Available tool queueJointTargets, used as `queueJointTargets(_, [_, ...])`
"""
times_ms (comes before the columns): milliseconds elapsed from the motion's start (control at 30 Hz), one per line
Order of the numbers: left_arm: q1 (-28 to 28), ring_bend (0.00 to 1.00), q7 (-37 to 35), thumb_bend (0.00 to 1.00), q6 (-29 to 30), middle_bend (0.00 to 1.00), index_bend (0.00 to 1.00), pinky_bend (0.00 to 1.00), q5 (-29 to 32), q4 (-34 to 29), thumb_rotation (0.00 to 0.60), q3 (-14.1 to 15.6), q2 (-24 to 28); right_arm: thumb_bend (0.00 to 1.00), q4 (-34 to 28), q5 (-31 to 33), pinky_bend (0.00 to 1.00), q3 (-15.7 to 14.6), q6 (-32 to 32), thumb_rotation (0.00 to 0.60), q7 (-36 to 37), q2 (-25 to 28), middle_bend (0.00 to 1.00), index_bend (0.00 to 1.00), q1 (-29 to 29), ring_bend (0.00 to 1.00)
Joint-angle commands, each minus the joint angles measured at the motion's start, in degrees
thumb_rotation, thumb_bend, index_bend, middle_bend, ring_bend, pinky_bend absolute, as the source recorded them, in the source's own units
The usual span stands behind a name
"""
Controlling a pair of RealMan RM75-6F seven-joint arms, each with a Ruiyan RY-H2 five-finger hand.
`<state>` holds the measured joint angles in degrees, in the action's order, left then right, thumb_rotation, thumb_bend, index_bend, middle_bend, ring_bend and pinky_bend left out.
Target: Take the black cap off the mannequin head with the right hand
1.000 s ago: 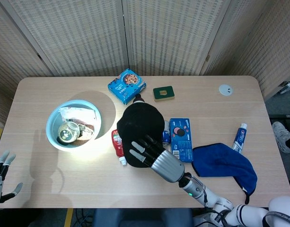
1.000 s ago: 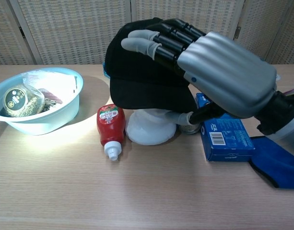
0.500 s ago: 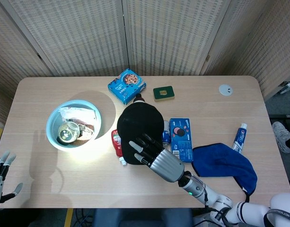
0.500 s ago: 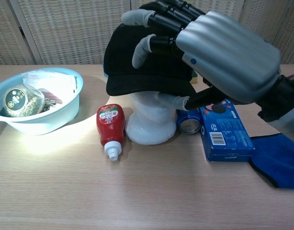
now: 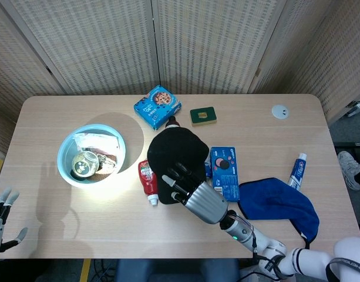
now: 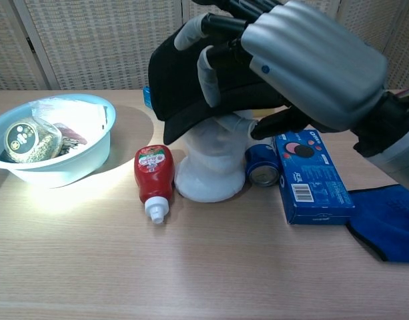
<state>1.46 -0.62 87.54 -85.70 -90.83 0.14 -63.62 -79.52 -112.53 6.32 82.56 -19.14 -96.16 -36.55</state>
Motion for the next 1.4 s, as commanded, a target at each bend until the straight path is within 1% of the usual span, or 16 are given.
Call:
queueJointTargets(33, [-0.01, 0.07, -0.13, 0.25, -0.11, 0.0, 0.02, 0.01, 0.1, 0.15, 0.6, -0.01, -0.06, 0.46, 0.32, -0.06, 0.0, 0.43, 0.6, 0.6, 0.0, -0.09, 0.24, 0.67, -0.25, 0.0])
queueJointTargets(267, [-0.2, 0.07, -0.4, 0.25, -0.45, 0.0, 0.02, 0.01, 0.22, 0.55, 0.6, -0.08, -0.24, 0.46, 0.46, 0.73, 0.0, 2.57, 1.83, 0.6, 0.58, 0.29, 0.24, 0.67, -1.34, 0.0])
queueJointTargets(633, [-0.27, 0.07, -0.92, 0.25, -0.65, 0.0, 0.02, 0.01, 0.33, 1.11, 0.6, -0.1, -0.55, 0.46, -1.23, 2.53, 0.0, 5.25, 1.31, 0.6, 0.12, 1.51, 0.24, 0.68, -3.24, 0.0])
queueJointTargets(900, [-0.37, 0.07, -0.93, 0.25, -0.72, 0.0, 0.02, 0.01, 0.22, 1.15, 0.6, -0.1, -0.6, 0.46, -1.12, 5.39, 0.0, 9.04, 0.47, 0.6, 0.5, 2.35, 0.24, 0.69, -5.51, 0.0])
queueJointTargets(1167, [-0.41, 0.07, -0.72, 0.25, -0.65, 0.0, 0.02, 0.01, 0.02, 0.9, 0.6, -0.03, -0.56, 0.46, 1.57, 8.62, 0.0, 13.19, -1.05, 0.6, 1.14, 1.87, 0.25, 0.7, -9.28, 0.01])
queueJointTargets(1400, [-0.16, 0.07, -0.91, 0.25, -0.4, 0.0, 0.02, 0.01, 0.09, 0.92, 0.6, 0.06, -0.49, 0.46, 3.18, 10.8, 0.0, 15.53, -1.05, 0.6, 1.5, 2.44, 0.25, 0.7, -11.4, 0.01])
